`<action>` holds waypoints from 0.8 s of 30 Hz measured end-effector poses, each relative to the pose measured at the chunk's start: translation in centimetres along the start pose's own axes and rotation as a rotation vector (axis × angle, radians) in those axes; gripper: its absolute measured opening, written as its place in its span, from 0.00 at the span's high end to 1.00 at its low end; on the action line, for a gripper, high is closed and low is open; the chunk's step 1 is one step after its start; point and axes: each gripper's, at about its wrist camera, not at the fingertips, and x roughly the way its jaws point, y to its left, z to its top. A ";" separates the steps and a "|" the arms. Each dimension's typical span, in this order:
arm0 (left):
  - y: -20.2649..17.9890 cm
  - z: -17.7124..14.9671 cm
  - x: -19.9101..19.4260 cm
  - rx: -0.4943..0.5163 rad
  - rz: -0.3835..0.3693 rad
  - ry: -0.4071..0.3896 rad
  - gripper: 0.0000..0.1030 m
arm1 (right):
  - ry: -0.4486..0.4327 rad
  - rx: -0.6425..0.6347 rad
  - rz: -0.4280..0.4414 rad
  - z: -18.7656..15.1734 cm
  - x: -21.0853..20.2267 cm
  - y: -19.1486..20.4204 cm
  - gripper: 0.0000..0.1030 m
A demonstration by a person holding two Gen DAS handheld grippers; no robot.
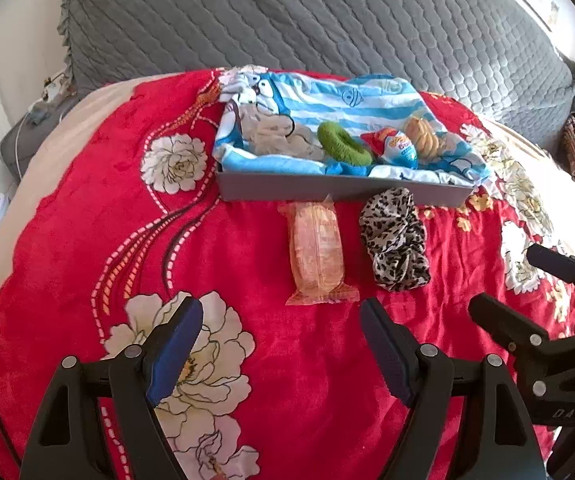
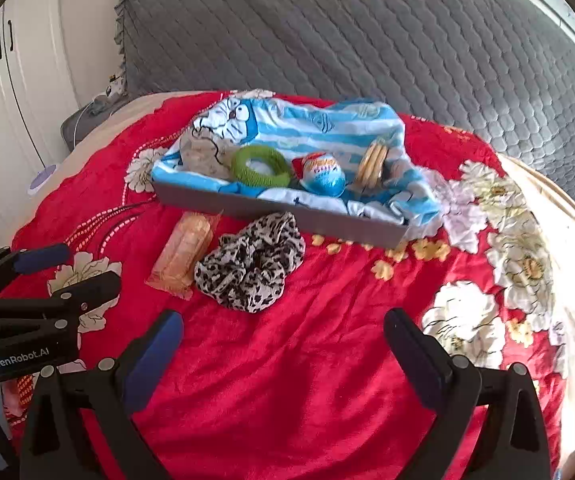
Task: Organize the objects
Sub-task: 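Move left tool toward the wrapped orange pastry while right tool approaches the leopard scrunchie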
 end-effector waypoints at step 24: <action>-0.4 0.7 5.6 0.015 -0.017 0.065 0.21 | 0.048 -0.069 0.040 0.3 4.8 0.4 0.02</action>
